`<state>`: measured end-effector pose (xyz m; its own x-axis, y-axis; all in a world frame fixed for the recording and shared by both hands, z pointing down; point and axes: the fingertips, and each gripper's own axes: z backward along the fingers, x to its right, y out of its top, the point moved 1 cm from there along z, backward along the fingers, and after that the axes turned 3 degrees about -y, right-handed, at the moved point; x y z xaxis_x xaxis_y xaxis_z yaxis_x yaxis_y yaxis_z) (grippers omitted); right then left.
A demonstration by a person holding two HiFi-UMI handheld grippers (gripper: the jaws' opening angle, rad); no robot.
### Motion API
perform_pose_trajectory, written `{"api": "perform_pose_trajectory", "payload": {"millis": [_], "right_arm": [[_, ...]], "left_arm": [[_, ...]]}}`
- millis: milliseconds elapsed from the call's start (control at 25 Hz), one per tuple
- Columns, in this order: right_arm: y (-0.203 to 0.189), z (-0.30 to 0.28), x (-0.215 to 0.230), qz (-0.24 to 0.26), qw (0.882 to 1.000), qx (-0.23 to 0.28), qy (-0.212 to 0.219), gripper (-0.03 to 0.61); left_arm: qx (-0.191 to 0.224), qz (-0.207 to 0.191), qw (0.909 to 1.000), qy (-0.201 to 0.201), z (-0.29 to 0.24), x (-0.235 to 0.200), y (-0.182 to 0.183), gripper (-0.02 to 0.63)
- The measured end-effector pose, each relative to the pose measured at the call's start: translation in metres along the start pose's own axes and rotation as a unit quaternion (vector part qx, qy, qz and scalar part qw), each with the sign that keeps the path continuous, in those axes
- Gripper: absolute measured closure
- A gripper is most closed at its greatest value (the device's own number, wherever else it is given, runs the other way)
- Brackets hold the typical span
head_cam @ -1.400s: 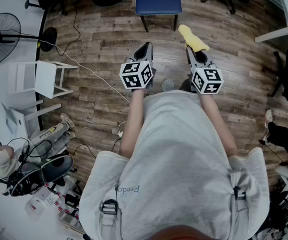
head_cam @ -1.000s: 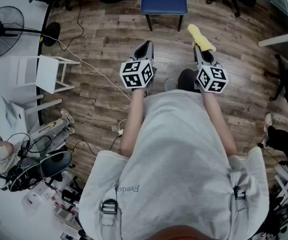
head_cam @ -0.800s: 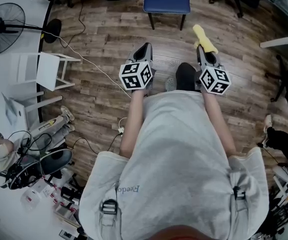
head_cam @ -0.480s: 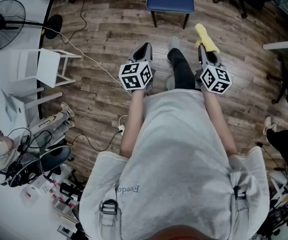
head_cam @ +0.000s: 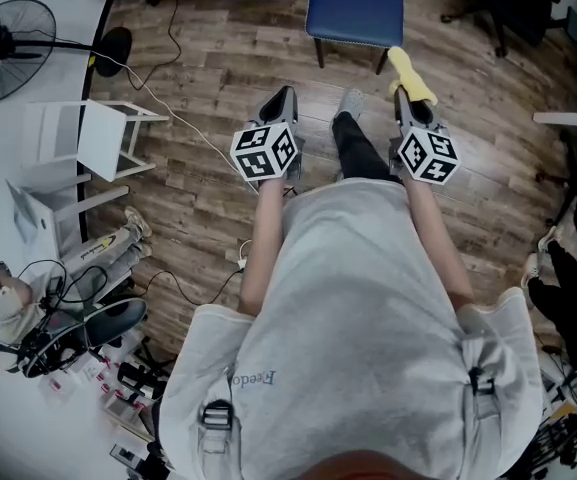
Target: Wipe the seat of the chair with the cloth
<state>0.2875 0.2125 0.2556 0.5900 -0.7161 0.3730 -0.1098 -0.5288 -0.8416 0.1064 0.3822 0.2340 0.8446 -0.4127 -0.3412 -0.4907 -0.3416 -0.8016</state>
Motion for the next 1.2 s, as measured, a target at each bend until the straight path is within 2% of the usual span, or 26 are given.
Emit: {"api": "perform_pose_trajectory", "payload": {"millis": [280,720,1200], "right_arm": [[0.041,-0.055,0.002,0.001,1.000,0.006,0.002,0.515],[0.104,-0.141,0.041,-0.028,0.999,0.021,-0.023,0.515],[0.154,-0.231,0.062,-0.059,0.997,0.036,-0.026,0.515]], "left_arm": [[-0.012,0.007,0.9999,-0.009,-0.051,-0.016,0.042,0.586],[-0.023,-0.007,0.9996,-0.016,-0.139,-0.037,0.113,0.586],[-0.050,-0.033,0.9981,-0.012,-0.220,-0.064,0.159,0.586]]}}
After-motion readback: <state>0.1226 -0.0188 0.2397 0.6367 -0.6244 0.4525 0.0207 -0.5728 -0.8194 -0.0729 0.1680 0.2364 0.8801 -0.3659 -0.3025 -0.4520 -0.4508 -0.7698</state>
